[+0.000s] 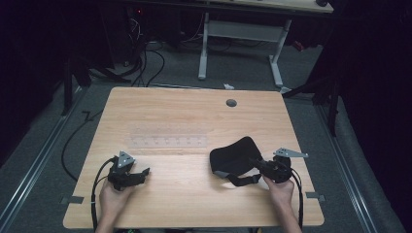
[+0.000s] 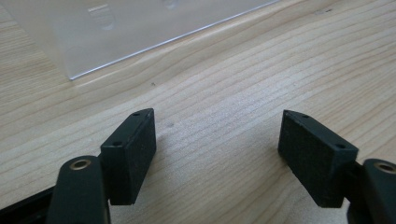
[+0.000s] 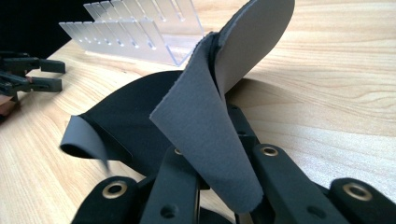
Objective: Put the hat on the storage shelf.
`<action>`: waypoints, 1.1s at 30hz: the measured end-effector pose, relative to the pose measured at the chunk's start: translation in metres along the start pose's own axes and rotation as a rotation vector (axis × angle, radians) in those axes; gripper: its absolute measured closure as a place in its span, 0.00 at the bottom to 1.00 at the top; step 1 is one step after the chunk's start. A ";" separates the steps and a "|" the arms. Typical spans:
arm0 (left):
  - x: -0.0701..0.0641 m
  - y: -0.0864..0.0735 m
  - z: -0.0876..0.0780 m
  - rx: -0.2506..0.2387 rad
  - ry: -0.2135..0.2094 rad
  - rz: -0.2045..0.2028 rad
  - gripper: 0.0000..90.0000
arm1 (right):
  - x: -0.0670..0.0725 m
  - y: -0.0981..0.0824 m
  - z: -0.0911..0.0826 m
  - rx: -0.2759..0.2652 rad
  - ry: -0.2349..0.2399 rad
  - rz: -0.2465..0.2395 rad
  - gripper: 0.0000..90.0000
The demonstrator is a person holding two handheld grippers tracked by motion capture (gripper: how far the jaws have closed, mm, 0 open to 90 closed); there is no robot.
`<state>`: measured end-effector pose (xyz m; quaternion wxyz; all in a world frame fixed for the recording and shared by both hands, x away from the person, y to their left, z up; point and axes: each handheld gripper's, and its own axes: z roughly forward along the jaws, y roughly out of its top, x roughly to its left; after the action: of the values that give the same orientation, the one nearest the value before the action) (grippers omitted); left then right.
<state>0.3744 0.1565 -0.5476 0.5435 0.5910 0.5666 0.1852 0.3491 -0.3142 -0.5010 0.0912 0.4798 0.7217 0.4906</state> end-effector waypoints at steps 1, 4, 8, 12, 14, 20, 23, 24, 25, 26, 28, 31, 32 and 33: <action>0.000 0.000 0.000 0.001 -0.002 0.001 0.31 | 0.001 0.000 -0.002 -0.004 0.003 0.002 0.95; 0.000 0.000 0.000 0.000 -0.004 0.002 0.31 | 0.002 0.001 -0.005 -0.017 0.013 0.004 0.95; 0.000 0.000 0.000 -0.001 -0.005 0.002 0.31 | 0.006 0.002 -0.010 -0.028 0.012 -0.004 0.95; -0.001 0.000 0.000 0.004 -0.008 0.005 0.29 | 0.009 0.002 -0.014 -0.036 0.018 -0.008 0.95; -0.001 -0.001 0.000 0.006 -0.007 0.006 0.29 | 0.011 0.002 -0.016 -0.039 0.018 -0.010 0.95; -0.003 -0.002 0.001 0.013 -0.007 0.008 0.24 | 0.017 0.001 -0.020 -0.048 0.026 0.000 0.95; -0.003 -0.002 0.000 0.023 -0.017 0.016 0.21 | 0.021 0.001 -0.020 -0.053 0.030 0.003 0.95; -0.003 -0.003 0.000 0.026 -0.020 0.018 0.20 | 0.023 0.001 -0.020 -0.058 0.032 -0.001 0.95; -0.003 -0.003 -0.001 0.031 -0.024 0.020 0.20 | 0.025 0.001 -0.020 -0.060 0.034 -0.004 0.95; -0.004 -0.003 -0.001 0.025 -0.026 0.021 0.20 | 0.027 0.001 -0.020 -0.062 0.035 -0.006 0.95; -0.004 -0.004 -0.002 0.022 -0.024 0.040 0.20 | 0.030 0.001 -0.020 -0.066 0.043 -0.002 0.95; -0.006 -0.004 -0.002 0.016 -0.036 0.037 0.22 | 0.035 0.001 -0.020 -0.077 0.055 0.002 0.95; -0.007 -0.005 -0.002 0.015 -0.040 0.038 0.23 | 0.037 0.001 -0.020 -0.079 0.057 0.000 0.95; -0.008 -0.005 -0.003 0.014 -0.045 0.035 0.23 | 0.039 0.001 -0.020 -0.082 0.062 0.002 0.95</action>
<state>0.3679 0.1500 -0.5476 0.5488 0.6085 0.5451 0.1772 0.3173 -0.2965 -0.4773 0.0879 0.4611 0.7028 0.5346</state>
